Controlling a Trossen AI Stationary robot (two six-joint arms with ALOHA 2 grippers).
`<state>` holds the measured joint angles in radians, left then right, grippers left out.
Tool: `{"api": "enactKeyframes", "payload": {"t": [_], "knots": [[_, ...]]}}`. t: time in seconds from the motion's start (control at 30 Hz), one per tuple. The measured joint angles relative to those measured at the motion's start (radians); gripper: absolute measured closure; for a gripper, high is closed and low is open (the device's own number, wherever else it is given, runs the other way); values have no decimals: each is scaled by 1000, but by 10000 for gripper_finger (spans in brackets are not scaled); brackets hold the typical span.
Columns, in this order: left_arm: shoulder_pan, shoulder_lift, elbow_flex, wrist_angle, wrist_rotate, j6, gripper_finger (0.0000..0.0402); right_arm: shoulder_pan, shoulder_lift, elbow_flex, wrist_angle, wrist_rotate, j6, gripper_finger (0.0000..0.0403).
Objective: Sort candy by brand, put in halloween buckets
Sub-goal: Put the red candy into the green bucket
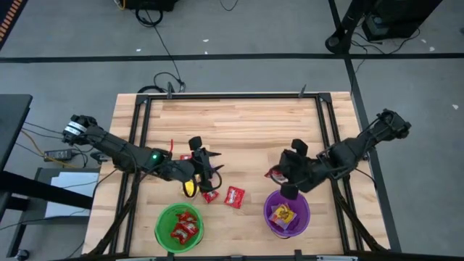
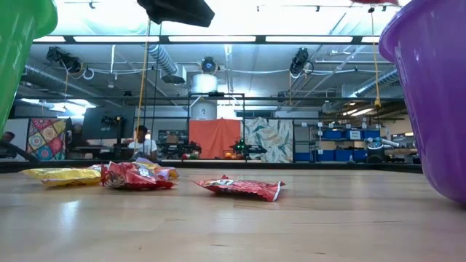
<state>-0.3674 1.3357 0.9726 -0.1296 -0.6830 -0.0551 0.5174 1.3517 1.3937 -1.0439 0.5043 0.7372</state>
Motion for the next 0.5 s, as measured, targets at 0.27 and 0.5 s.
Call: {"api": "enactKeyframes", "payload": {"t": [0.27, 0.5], "knots": [[23, 0, -17, -25, 46, -53, 208, 139, -10, 0, -109, -39, 294, 395], [23, -11, -29, -87, 50, -38, 208, 209, -11, 0, -103, 89, 379, 395]]}}
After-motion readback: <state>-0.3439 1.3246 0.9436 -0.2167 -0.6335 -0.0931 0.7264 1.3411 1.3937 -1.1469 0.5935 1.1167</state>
